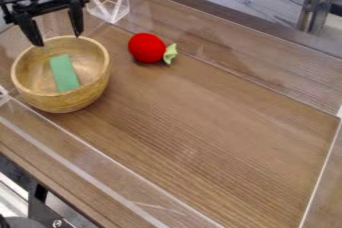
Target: Put the green stick in the brown bowl
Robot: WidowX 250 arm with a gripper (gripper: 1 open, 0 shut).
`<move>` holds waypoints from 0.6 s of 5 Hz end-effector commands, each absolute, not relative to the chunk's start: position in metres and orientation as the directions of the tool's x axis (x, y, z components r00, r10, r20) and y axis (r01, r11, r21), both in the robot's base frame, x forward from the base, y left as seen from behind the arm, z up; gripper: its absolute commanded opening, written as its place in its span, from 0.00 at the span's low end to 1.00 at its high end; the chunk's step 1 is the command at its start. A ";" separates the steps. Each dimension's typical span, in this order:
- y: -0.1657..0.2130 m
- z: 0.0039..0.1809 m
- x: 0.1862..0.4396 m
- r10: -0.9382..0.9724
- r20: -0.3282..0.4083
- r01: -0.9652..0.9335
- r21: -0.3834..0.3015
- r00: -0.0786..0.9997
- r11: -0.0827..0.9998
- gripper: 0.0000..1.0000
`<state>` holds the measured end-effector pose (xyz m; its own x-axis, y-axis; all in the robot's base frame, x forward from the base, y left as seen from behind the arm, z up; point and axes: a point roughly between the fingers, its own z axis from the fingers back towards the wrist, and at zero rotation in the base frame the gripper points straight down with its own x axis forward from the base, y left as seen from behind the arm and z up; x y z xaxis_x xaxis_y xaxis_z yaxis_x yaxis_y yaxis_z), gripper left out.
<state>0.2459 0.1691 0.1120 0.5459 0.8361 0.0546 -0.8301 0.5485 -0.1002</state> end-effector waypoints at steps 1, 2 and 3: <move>0.166 0.134 0.258 0.797 0.125 -0.789 -0.115 0.592 0.604 1.00; 0.161 0.136 0.266 0.762 0.131 -0.754 -0.110 0.634 0.647 1.00; 0.150 0.148 0.275 0.726 0.136 -0.719 -0.104 0.674 0.687 1.00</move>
<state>0.2698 0.1461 0.1306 0.6730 0.7358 0.0750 -0.7300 0.6771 -0.0925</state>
